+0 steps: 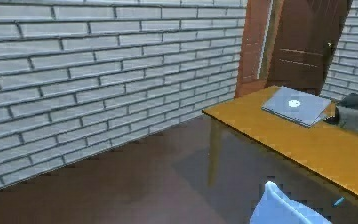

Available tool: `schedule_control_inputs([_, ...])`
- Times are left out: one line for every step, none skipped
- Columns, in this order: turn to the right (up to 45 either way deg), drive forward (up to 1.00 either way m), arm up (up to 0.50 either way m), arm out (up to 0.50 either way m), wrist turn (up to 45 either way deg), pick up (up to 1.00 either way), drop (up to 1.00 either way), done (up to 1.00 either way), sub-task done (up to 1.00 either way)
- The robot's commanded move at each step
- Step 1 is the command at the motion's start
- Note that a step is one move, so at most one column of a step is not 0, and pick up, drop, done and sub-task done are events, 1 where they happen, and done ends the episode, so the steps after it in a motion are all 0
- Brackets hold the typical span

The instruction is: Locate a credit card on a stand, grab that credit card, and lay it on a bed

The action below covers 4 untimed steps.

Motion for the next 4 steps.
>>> schedule_control_inputs([0.0,0.35,0.00,0.00,0.0,0.00,0.00,0.00,0.00])
schedule_control_inputs([-15.0,0.00,0.00,0.00,0.0,0.00,0.00,0.00,0.00])
schedule_control_inputs([0.0,0.95,0.00,0.00,0.0,0.00,0.00,0.00,0.00])
schedule_control_inputs([-33.0,0.00,0.00,0.00,0.0,0.00,0.00,0.00,0.00])
